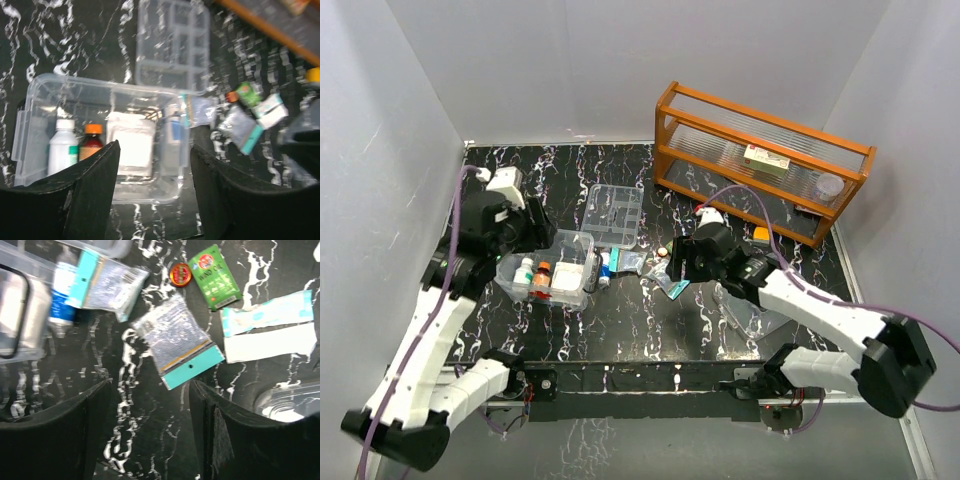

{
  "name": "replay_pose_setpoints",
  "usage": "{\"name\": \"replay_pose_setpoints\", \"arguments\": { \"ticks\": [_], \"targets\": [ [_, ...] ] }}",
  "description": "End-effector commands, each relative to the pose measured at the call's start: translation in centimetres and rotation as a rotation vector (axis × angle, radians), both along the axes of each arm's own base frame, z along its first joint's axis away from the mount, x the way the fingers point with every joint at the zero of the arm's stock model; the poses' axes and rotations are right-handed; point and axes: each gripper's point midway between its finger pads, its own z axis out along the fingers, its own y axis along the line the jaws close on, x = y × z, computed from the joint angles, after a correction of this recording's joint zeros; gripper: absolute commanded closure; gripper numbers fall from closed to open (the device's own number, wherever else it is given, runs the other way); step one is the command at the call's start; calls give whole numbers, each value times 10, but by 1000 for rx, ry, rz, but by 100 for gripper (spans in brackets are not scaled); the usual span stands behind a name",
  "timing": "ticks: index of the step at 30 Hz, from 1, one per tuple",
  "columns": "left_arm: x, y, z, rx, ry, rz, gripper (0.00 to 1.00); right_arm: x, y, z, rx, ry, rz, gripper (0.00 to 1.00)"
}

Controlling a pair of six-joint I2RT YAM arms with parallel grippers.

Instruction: Organize the medicine kit

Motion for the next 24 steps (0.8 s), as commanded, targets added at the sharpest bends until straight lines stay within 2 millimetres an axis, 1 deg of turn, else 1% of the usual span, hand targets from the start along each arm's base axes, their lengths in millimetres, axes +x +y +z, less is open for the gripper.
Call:
{"name": "replay_pose_setpoints", "arguments": {
  "ticks": [1,6,8,11,14,19,24],
  "targets": [
    [-24,-22,47,-174,-94,-87,41,19,-4,-5,-197,-61,63,42],
    [-41,-33,68,-257,-146,-159,37,16,17,-37,-349,-15,191,55],
    [-45,-38,76,-291,-168,-178,35,17,27,-43,-377,-11,229,59],
    [-49,-43,81,-333,-182,-200,33,22,39,-50,-408,-4,257,65],
    [-52,-45,80,-357,-178,-198,33,29,41,-59,-448,0,258,67],
    [-54,-46,79,-372,-179,-201,32,33,41,-76,-512,14,284,66],
    [-53,-46,78,-366,-176,-201,32,37,43,-85,-538,9,310,68]
  ]
}}
